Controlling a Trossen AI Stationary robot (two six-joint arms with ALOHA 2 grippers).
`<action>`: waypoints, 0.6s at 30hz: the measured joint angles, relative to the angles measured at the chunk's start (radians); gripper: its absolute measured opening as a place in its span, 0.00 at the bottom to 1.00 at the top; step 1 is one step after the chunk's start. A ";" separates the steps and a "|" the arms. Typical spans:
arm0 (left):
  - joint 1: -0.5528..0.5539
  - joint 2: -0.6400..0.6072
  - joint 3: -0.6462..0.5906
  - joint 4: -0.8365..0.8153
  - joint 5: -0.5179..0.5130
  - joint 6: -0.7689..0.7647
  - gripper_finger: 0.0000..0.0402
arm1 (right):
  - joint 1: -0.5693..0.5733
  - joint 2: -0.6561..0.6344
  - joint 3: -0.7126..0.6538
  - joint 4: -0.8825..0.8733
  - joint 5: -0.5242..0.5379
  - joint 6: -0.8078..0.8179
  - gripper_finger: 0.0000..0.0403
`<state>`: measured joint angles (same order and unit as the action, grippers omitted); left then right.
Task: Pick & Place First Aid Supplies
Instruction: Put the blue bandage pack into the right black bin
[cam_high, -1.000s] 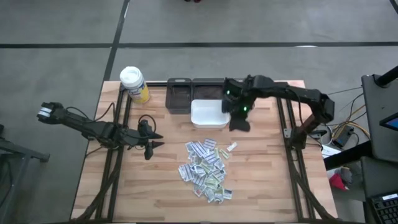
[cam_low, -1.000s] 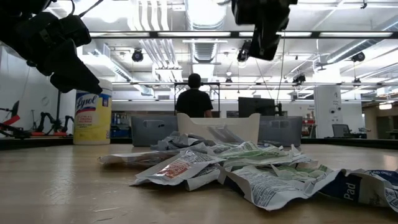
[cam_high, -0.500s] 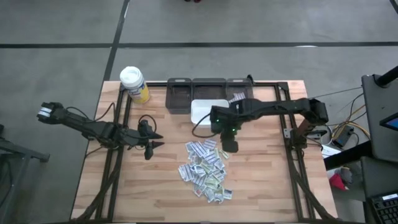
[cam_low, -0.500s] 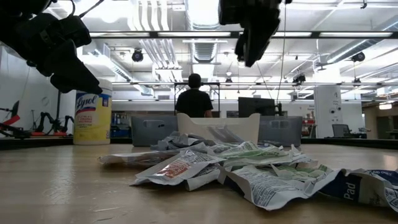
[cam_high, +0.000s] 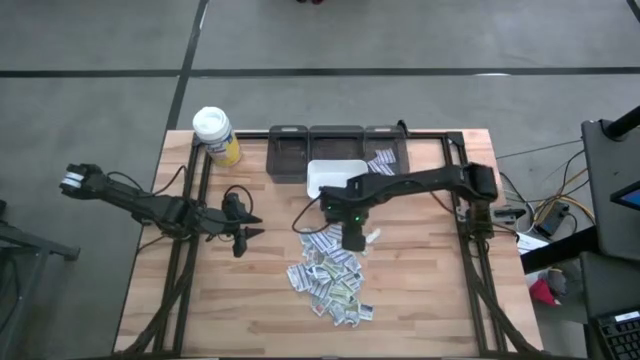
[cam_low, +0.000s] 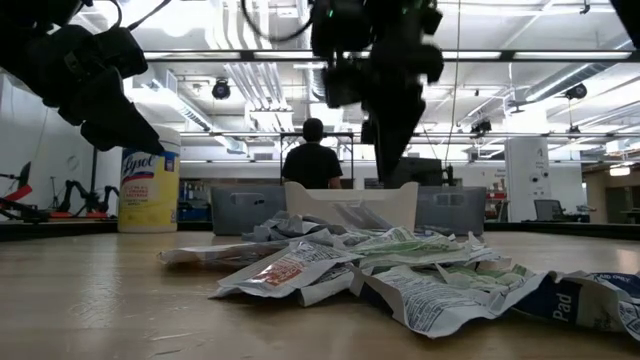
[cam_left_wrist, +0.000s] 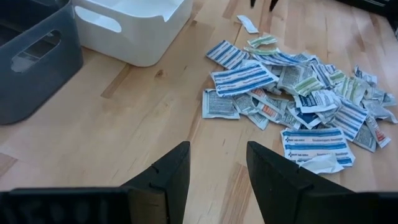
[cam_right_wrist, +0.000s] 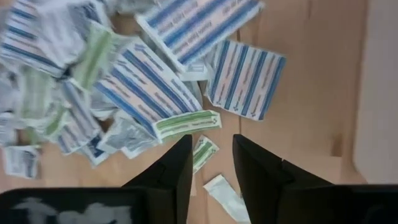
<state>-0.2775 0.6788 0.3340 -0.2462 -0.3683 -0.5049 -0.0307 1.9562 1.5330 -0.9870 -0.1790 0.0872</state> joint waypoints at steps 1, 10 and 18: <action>0.000 0.000 0.000 0.000 0.000 0.000 0.40 | 0.000 0.020 0.000 0.001 0.000 0.000 0.30; 0.000 0.000 0.000 0.000 0.000 0.000 0.40 | 0.000 0.143 0.000 0.005 0.027 0.020 0.32; 0.000 0.000 0.000 -0.001 0.000 -0.003 0.40 | 0.000 0.119 0.000 -0.002 0.025 0.019 0.29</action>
<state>-0.2775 0.6787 0.3340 -0.2469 -0.3679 -0.5079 -0.0307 2.0754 1.5330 -0.9892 -0.1535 0.1059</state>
